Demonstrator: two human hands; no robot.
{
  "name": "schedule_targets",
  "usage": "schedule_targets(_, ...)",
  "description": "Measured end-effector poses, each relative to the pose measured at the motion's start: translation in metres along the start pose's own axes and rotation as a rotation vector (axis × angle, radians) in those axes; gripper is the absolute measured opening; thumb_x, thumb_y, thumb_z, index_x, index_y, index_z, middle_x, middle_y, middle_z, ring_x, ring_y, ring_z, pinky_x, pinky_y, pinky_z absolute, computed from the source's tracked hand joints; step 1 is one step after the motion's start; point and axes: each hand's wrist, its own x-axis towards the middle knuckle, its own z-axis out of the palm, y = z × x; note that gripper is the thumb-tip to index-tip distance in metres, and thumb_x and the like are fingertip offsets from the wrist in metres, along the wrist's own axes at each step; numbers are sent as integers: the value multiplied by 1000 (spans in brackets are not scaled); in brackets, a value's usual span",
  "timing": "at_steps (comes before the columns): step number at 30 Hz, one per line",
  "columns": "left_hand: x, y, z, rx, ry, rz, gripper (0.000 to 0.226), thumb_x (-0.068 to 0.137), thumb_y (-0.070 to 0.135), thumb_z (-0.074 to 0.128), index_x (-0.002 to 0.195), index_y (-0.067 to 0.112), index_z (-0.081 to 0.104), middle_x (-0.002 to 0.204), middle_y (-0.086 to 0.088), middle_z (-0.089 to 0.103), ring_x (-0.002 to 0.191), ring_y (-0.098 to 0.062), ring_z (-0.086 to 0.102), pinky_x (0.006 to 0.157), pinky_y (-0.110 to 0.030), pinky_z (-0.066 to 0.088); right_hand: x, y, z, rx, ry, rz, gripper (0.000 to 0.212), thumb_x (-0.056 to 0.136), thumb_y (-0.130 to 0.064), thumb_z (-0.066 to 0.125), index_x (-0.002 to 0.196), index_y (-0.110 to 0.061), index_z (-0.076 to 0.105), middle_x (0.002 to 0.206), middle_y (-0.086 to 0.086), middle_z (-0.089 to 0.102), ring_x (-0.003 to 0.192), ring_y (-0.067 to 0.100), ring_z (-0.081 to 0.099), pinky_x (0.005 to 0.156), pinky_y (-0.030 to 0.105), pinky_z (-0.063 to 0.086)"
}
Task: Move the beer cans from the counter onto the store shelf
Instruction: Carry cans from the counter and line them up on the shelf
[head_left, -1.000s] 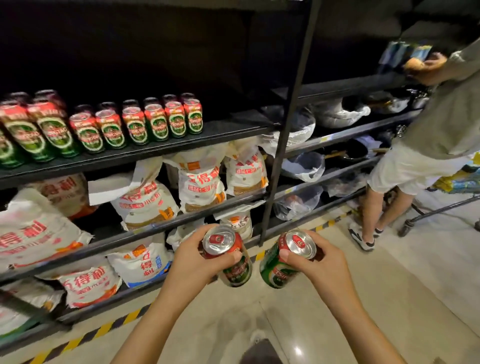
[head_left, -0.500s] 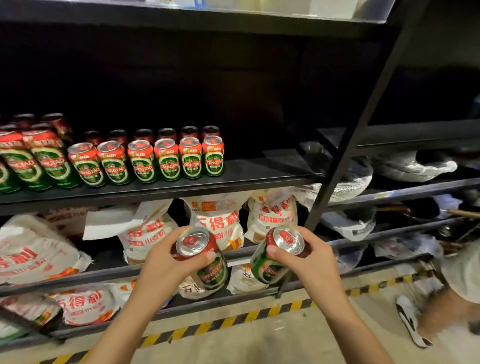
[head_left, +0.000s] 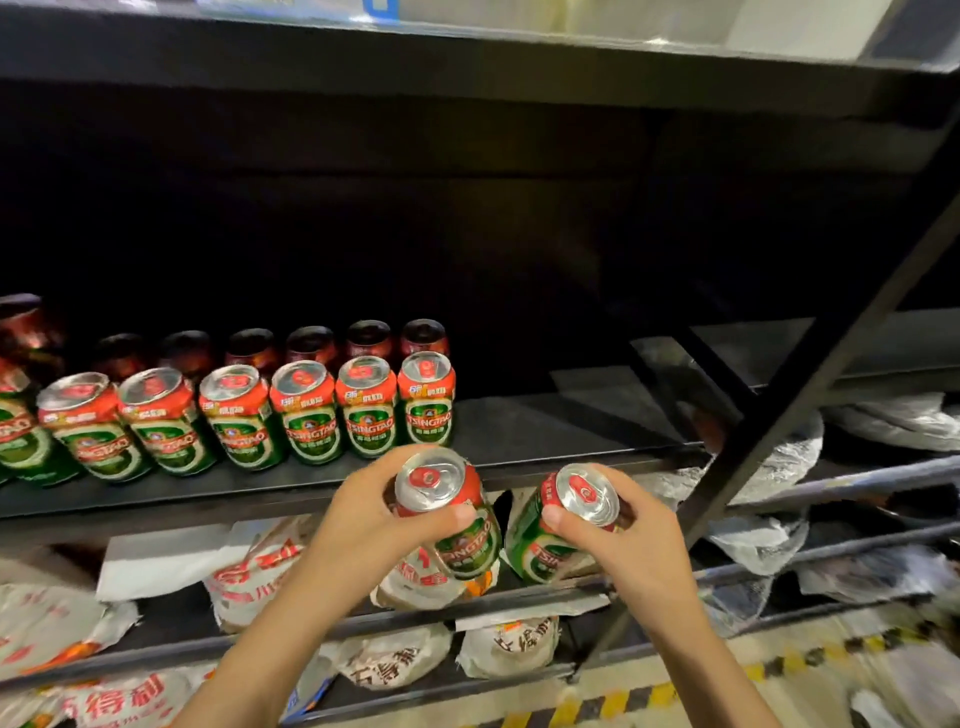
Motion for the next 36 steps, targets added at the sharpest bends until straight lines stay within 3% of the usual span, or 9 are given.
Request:
schedule_targets(4, 42, 23, 7, 163, -59, 143, 39, 69, 27, 80, 102, 38, 62, 99, 20, 68, 92, 4, 63, 79, -18, 52, 29, -9, -12, -22, 13, -34, 27, 68, -20, 81, 91, -29, 70, 89, -11, 72, 85, 6, 67, 73, 22, 53)
schedule_targets(10, 100, 50, 16, 397, -59, 217, 67, 51, 67, 63, 111, 38, 57, 102, 21, 63, 94, 5, 60, 79, -26, 55, 76, -11, -27, -57, 13, -59, 34, 69, -25, 81, 100, -26, 69, 93, -10, 72, 88, 5, 68, 77, 26, 55)
schedule_targets(16, 151, 67, 18, 460, -67, 162, 45, 63, 49, 77, 102, 32, 63, 92, 17, 67, 85, 4, 63, 80, -27, 56, 119, -13, -29, -38, -57, -93, 30, 71, -25, 79, 99, -28, 69, 93, -11, 72, 88, 4, 68, 72, 20, 53)
schedule_targets(20, 183, 71, 14, 544, -83, 116, 53, 66, 54, 73, 111, 29, 60, 102, 12, 67, 92, -2, 62, 84, -30, 54, 144, -6, -28, -42, -93, -95, 31, 72, -25, 80, 101, -28, 69, 94, -9, 73, 89, 5, 68, 75, 24, 53)
schedule_targets(25, 222, 73, 12, 778, -143, 38, 41, 84, 32, 66, 116, 8, 59, 114, -7, 64, 104, -20, 60, 83, -26, 45, 182, 7, -18, -118, -90, -77, 33, 67, -29, 83, 96, -27, 68, 89, -9, 71, 85, 0, 66, 66, 12, 51)
schedule_targets(30, 235, 52, 5, 752, -109, 66, 50, 73, 43, 74, 112, 17, 59, 104, 4, 64, 98, -12, 60, 87, -31, 50, 215, 16, -8, -125, -111, -18, 34, 63, -27, 85, 92, -20, 68, 86, -4, 72, 84, 7, 68, 67, 19, 52)
schedule_targets(34, 248, 37, -2, 781, -112, 39, 50, 69, 49, 75, 108, 21, 58, 99, 8, 63, 93, -9, 59, 82, -29, 51, 235, 18, 2, -121, -141, -39, 43, 63, -22, 86, 101, -22, 66, 93, -7, 70, 89, 3, 65, 68, 13, 50)
schedule_targets(36, 253, 33, -5, 767, -138, 15, 51, 68, 50, 75, 107, 22, 59, 99, 7, 66, 93, -10, 61, 83, -31, 52, 246, 17, 10, -157, -155, -39, 38, 63, -23, 86, 95, -26, 66, 89, -10, 69, 88, 5, 65, 70, 14, 50)
